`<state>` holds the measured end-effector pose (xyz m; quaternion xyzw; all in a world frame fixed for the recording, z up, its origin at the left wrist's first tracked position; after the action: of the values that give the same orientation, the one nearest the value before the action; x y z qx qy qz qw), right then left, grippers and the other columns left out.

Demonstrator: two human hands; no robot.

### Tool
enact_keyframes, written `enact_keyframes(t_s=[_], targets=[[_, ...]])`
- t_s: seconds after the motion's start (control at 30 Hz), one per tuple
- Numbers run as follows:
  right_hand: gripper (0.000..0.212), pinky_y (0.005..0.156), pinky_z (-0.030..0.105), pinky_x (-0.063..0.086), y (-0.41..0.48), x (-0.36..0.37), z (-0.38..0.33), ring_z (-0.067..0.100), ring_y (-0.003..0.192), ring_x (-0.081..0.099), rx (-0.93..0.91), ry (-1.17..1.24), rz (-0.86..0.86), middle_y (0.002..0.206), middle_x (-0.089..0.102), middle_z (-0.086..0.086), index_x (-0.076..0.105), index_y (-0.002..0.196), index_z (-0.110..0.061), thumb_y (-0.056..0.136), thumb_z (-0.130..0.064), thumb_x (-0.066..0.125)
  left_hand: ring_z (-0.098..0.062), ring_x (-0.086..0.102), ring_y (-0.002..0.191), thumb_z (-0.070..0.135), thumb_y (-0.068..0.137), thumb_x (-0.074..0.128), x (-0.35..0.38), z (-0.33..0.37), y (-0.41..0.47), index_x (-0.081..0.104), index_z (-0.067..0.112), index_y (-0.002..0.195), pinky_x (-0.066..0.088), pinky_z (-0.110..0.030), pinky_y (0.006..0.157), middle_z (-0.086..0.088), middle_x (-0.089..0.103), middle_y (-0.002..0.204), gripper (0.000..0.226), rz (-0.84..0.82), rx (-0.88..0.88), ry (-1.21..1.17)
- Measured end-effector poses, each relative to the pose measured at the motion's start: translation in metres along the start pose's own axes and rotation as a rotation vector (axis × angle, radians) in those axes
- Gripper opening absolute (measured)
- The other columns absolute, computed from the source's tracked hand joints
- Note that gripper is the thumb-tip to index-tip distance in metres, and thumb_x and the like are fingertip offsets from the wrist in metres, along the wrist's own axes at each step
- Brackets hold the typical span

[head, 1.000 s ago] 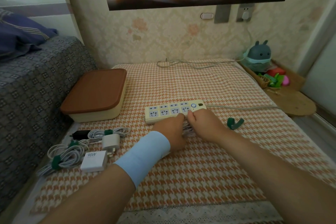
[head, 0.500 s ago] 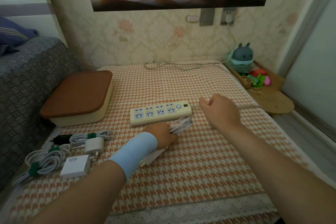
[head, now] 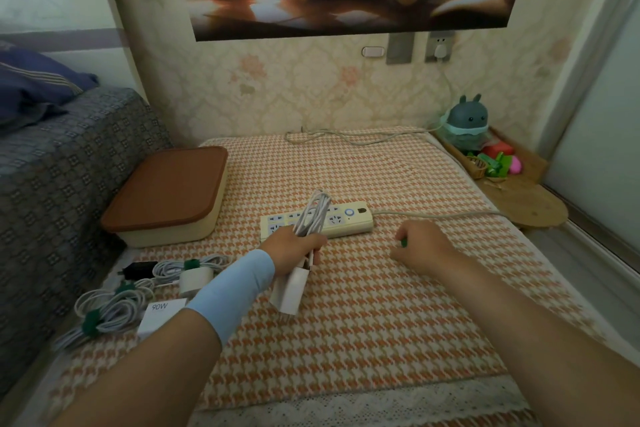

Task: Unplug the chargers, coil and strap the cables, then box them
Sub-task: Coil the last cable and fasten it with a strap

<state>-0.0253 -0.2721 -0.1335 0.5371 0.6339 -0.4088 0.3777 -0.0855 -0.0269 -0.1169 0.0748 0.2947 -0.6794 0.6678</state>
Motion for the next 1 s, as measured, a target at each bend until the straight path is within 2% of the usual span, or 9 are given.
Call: enact_keyframes(t_s=[0.13,0.23,0.33,0.4,0.47,0.57,0.73,0.83,1.0], targets=[[0.018,0.066,0.017,0.05,-0.005,-0.015,-0.013,0.011,0.084,0.066,-0.099,0.303,0.111,0.1,0.073,-0.002,0.07,0.09,-0.026,0.087,-0.008,0.075,-0.023,0.058,0.06,0.034,0.089,0.067,-0.001,-0.002,-0.003,0.072,0.005,0.082,0.058,-0.042,0.075,-0.004,0.065,0.062,0.03,0.013,0.01,-0.165],[0.025,0.067,0.019,0.057,-0.018,-0.023,-0.046,0.009,0.086,0.071,-0.225,0.627,-0.021,0.101,0.072,-0.008,0.07,0.099,-0.019,0.086,0.002,0.074,-0.025,0.057,0.063,0.036,0.088,0.067,-0.003,-0.004,0.0,0.071,0.006,0.08,0.057,-0.044,0.079,-0.005,0.062,0.063,0.031,0.044,0.001,-0.263],[0.033,0.07,0.034,0.061,-0.03,-0.024,-0.072,0.029,0.08,0.073,-0.308,0.868,-0.173,0.104,0.077,0.001,0.06,0.113,-0.01,0.09,0.013,0.062,-0.024,0.054,0.061,0.033,0.088,0.067,-0.003,-0.001,0.003,0.065,0.009,0.074,0.056,-0.044,0.075,-0.005,0.059,0.063,0.027,0.03,0.009,-0.325],[0.035,0.059,0.037,0.057,-0.035,-0.024,-0.082,0.034,0.068,0.064,-0.334,0.956,-0.216,0.105,0.077,0.006,0.052,0.116,-0.007,0.091,0.018,0.054,-0.021,0.05,0.053,0.03,0.091,0.064,0.001,0.003,0.003,0.06,0.01,0.07,0.051,-0.034,0.063,-0.004,0.055,0.061,0.029,-0.011,0.021,-0.337],[0.036,0.047,0.03,0.044,-0.038,-0.029,-0.089,0.025,0.063,0.057,-0.356,1.031,-0.198,0.105,0.077,0.008,0.05,0.114,-0.007,0.09,0.021,0.049,-0.019,0.047,0.05,0.029,0.093,0.061,0.005,0.005,0.002,0.057,0.012,0.071,0.046,-0.03,0.057,-0.001,0.053,0.059,0.029,-0.025,0.027,-0.306],[0.023,0.045,0.023,0.033,-0.041,-0.042,-0.097,0.016,0.065,0.057,-0.389,1.149,-0.156,0.106,0.077,0.008,0.056,0.109,-0.009,0.096,0.01,0.052,-0.02,0.044,0.049,0.03,0.095,0.059,0.008,0.006,0.003,0.054,0.011,0.073,0.043,-0.03,0.055,-0.002,0.051,0.058,0.029,-0.012,0.052,-0.231],[0.011,0.047,0.027,0.042,-0.054,-0.042,-0.114,0.025,0.07,0.063,-0.46,1.16,-0.192,0.102,0.077,0.014,0.069,0.099,-0.01,0.096,-0.002,0.062,-0.017,0.045,0.049,0.032,0.096,0.057,0.013,0.013,-0.001,0.055,0.014,0.076,0.042,-0.026,0.051,-0.003,0.053,0.063,0.027,0.019,0.109,-0.111],[0.01,0.045,0.03,0.047,-0.055,-0.031,-0.117,0.032,0.06,0.06,-0.395,1.029,-0.098,0.081,0.073,0.022,0.079,0.09,-0.014,0.089,-0.006,0.074,-0.017,0.044,0.052,0.03,0.097,0.053,0.018,0.019,-0.006,0.062,0.011,0.082,0.042,-0.029,0.055,-0.001,0.05,0.062,0.026,0.0,0.165,-0.036],[0.012,0.047,0.029,0.052,-0.051,-0.029,-0.109,0.022,0.046,0.064,-0.264,0.803,0.138,0.058,0.07,0.003,0.073,0.08,-0.012,0.081,-0.015,0.085,-0.017,0.045,0.057,0.03,0.098,0.051,0.019,0.025,-0.013,0.053,0.028,0.072,0.041,-0.034,0.063,0.001,0.052,0.065,0.027,0.009,0.247,0.096]])
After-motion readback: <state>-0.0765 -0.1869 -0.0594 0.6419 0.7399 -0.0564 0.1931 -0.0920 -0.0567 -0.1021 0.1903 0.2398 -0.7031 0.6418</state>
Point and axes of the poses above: each hand's wrist, its own y-axis towards the middle knuckle, its own x-axis out of the palm, z = x × y, the point moved 5 cm from there along y, towards the middle knuckle
